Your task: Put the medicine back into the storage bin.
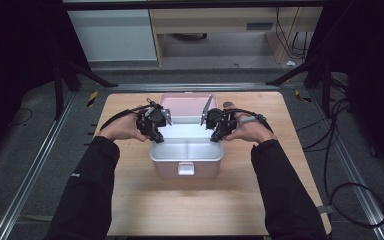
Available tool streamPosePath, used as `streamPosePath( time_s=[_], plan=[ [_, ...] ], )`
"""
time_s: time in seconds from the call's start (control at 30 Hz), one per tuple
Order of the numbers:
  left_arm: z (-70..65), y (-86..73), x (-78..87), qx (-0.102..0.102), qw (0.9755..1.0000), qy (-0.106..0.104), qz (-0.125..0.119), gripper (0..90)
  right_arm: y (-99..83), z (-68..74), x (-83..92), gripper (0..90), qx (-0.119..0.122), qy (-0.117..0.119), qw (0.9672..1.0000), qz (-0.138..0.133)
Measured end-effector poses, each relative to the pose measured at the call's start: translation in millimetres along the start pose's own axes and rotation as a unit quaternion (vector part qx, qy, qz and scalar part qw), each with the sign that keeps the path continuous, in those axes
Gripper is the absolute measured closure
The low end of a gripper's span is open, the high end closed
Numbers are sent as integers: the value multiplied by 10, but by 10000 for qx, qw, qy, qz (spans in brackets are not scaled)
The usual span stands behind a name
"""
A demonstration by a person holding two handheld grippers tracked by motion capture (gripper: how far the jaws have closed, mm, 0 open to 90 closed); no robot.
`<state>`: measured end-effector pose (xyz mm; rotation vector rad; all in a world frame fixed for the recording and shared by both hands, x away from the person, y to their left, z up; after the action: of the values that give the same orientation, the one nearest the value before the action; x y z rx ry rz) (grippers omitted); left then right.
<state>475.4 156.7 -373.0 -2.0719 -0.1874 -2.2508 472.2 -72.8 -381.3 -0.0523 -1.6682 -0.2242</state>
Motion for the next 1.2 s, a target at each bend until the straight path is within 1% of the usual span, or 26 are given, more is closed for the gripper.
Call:
streamPosePath(
  time_s=[0.07, 0.17, 0.27, 0.37, 0.43, 0.47, 0.57, 0.63, 0.67, 0.7, 0.73, 0.77, 0.8, 0.87, 0.9, 0.93, 1.0, 1.03, 1.07, 1.1, 1.2],
  plan=[
    [-46, 13, 128, -64, 9999, 121, -12, 864, -11, 10, 68, 858, 26, -59, 10000, -49],
    [-115, 25, 298, -82, 9998, 163, -1, 868, -32, 50, 235, 853, 22, -147, 9998, -157],
    [-228, 38, 459, -132, 9996, 242, 16, 872, -56, 120, 385, 851, 35, -208, 9996, -204],
    [-369, 40, 576, -194, 9994, 270, 25, 877, -85, 225, 514, 851, 33, -208, 9995, -234],
    [-473, 37, 634, -221, 9993, 306, 76, 878, -98, 332, 591, 852, 50, -202, 9995, -231],
    [-543, 31, 665, -248, 9991, 313, 118, 878, -99, 375, 612, 854, 46, -197, 9995, -241],
    [-675, -13, 711, -300, 9990, 295, 162, 879, -99, 544, 669, 859, 74, -179, 9995, -242],
    [-760, -56, 716, -296, 9991, 244, 172, 874, -84, 693, 682, 869, 179, -173, 9995, -207],
    [-809, -72, 704, -284, 9991, 240, 186, 874, -78, 742, 682, 871, 200, -169, 9995, -193],
    [-860, -83, 689, -295, 9990, 250, 225, 871, -71, 807, 678, 876, 230, -191, 9994, -176],
    [-912, -94, 672, -324, 9989, 241, 249, 871, -63, 870, 667, 877, 278, -164, 9993, -166],
    [-959, -106, 659, -323, 9988, 236, 272, 871, -56, 932, 661, 878, 278, -158, 9994, -123],
    [-1004, -121, 645, -328, 9989, 218, 265, 871, -52, 982, 647, 879, 316, -163, 9993, -103],
    [-1094, -150, 619, -318, 9990, 204, 232, 872, -58, 1086, 627, 880, 320, -146, 9994, -71],
    [-1138, -164, 609, -337, 9990, 166, 231, 872, -63, 1117, 619, 879, 330, -133, 9993, -84],
    [-1199, -179, 593, -339, 9991, 171, 204, 873, -70, 1161, 618, 879, 348, -154, 9993, -64],
    [-1276, -199, 573, -324, 9992, 115, 195, 873, -86, 1261, 607, 881, 364, -111, 9992, -87],
    [-1305, -205, 566, -311, 9992, 117, 213, 872, -94, 1308, 601, 882, 381, -85, 9992, -87],
    [-1360, -211, 549, -319, 9991, 130, 241, 871, -99, 1348, 597, 883, 363, -89, 9993, -94],
    [-1409, -215, 537, -330, 9990, 139, 279, 871, -106, 1400, 583, 883, 395, -104, 9991, -115],
    [-1529, -244, 481, -296, 9991, 131, 277, 872, -132, 1517, 535, 882, 419, -106, 9989, -179]
  ],
)
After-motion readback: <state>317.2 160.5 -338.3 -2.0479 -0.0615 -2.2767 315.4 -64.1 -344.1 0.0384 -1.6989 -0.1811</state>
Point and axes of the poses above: each handheld gripper's, and its own axes: x roughly backward along the jaws, y roughly out of its top, z roughly to its left, the point moved 1 cm from there along -x, roughly forward along the jaws, and after that the axes turned 10 degrees about z, right-handed, at the moved point
